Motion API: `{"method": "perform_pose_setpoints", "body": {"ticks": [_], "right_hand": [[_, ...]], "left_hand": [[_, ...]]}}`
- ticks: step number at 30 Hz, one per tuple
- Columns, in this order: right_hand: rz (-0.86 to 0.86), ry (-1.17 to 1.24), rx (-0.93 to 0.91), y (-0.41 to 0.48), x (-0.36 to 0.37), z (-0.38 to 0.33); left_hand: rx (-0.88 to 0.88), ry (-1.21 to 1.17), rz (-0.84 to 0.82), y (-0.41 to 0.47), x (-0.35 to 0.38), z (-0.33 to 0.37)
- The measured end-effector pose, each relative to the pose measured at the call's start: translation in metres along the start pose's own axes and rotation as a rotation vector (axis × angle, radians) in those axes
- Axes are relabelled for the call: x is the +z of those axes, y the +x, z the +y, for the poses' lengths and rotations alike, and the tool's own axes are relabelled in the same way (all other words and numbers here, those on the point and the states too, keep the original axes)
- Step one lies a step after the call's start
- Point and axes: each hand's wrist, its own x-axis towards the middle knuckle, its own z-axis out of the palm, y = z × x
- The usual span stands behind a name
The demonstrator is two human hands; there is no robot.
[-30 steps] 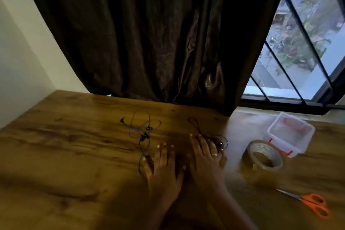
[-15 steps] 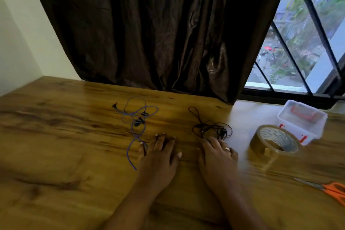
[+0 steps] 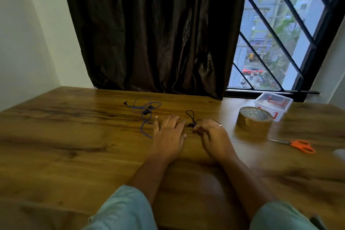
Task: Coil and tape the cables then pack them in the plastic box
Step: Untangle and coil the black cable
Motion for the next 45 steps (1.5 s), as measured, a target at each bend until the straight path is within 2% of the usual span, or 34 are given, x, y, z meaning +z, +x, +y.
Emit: {"method": "perform_pose_setpoints", "body": {"ticks": [4,8,13,15,19,24,26,29,32,38,41,45], "right_hand": [[0.131,0.129,-0.041,-0.026,-0.013,-0.021],[0.192,0.235,-0.021,-0.047,-0.021,-0.039],[0.151,0.191,0.056,-0.067,-0.029,-0.042],[0.11,0.16,0.102,-0.075,-0.032,-0.039],[0.001,-0.049,0.156,-0.084,-0.034,-0.034],[0.053,-0.24,0.257,-0.082,-0.033,-0.034],[0.096,-0.27,0.281,-0.079,-0.034,-0.036],[0.027,-0.179,0.151,-0.075,-0.03,-0.038],[-0.178,-0.092,-0.009,-0.069,-0.025,-0.044],[-0.399,-0.189,-0.141,-0.044,-0.002,-0.047],[-0.405,-0.191,-0.188,-0.034,0.007,-0.045],[-0.264,-0.165,-0.055,-0.021,0.003,-0.025]], "left_hand": [[0.078,-0.061,0.055,-0.022,-0.009,0.008],[0.081,-0.108,0.072,-0.046,-0.023,0.012],[0.106,-0.098,0.154,-0.072,-0.037,0.02],[0.043,-0.233,0.19,-0.08,-0.042,0.022],[-0.155,-0.555,0.231,-0.089,-0.05,0.026],[-0.561,-1.211,0.494,-0.087,-0.061,0.006],[-0.654,-1.337,0.582,-0.088,-0.063,-0.002],[-0.608,-1.314,0.5,-0.087,-0.06,-0.002],[-0.557,-1.205,0.366,-0.082,-0.052,-0.002],[-0.455,-1.247,0.229,-0.071,-0.044,-0.006],[-0.425,-1.266,0.177,-0.06,-0.039,-0.004],[-0.423,-1.288,0.221,-0.037,-0.033,0.005]]}}
